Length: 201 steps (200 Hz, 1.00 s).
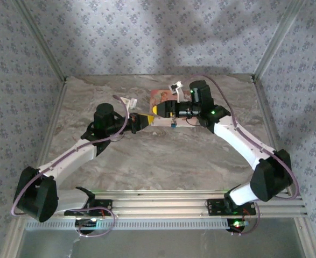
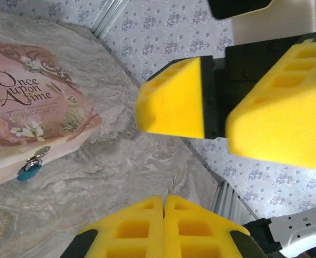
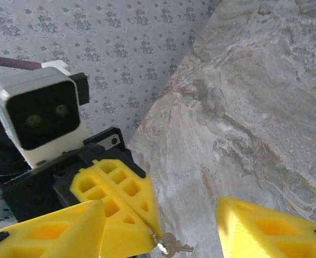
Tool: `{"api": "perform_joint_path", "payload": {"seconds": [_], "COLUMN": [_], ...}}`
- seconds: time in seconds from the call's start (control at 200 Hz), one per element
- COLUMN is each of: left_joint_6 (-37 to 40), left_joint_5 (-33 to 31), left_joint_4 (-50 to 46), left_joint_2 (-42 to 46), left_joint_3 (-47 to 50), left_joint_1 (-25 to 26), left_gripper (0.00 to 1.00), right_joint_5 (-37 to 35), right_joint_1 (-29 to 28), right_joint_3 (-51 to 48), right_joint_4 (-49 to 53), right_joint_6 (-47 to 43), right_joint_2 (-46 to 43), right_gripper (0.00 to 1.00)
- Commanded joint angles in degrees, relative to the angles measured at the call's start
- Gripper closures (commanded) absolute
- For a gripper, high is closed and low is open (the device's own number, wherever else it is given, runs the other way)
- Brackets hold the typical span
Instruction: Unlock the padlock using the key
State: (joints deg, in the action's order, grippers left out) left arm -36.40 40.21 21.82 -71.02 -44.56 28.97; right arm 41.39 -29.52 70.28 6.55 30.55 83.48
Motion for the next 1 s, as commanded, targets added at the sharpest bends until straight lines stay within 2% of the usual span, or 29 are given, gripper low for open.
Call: {"api": "perform_joint_path", "payload": {"seconds": [0.0, 0.66, 0.854, 0.999], "left_joint_6": [-1.74, -2.79, -2.82, -2.8], "left_joint_5": [0.41, -1.18, -1.79, -2.23], "left_joint_4": [3.31, 4.32, 4.2, 3.92], "left_joint_2": [0.57, 2.01, 2.62, 2.51], "left_joint_3": [-1.94, -1.74, -1.69, -1.74], "left_joint_1": [0.29, 0.25, 0.21, 0.18], "left_gripper": [1.0, 1.0, 1.0, 1.0], "right_joint_5": [1.02, 3.35, 3.52, 3.7], "right_joint_1": [-0.14, -1.24, -1.31, -1.33], "right_joint_3": [-0.14, -0.82, -1.29, -1.37], "right_joint_4": [-1.87, -3.46, -4.1, -4.44], "right_joint_6": [1.45, 2.22, 2.59, 2.7], "right_joint_2": [0.13, 1.2, 1.23, 1.17], "right_gripper": [0.44, 0.59, 0.75, 0.79]}}
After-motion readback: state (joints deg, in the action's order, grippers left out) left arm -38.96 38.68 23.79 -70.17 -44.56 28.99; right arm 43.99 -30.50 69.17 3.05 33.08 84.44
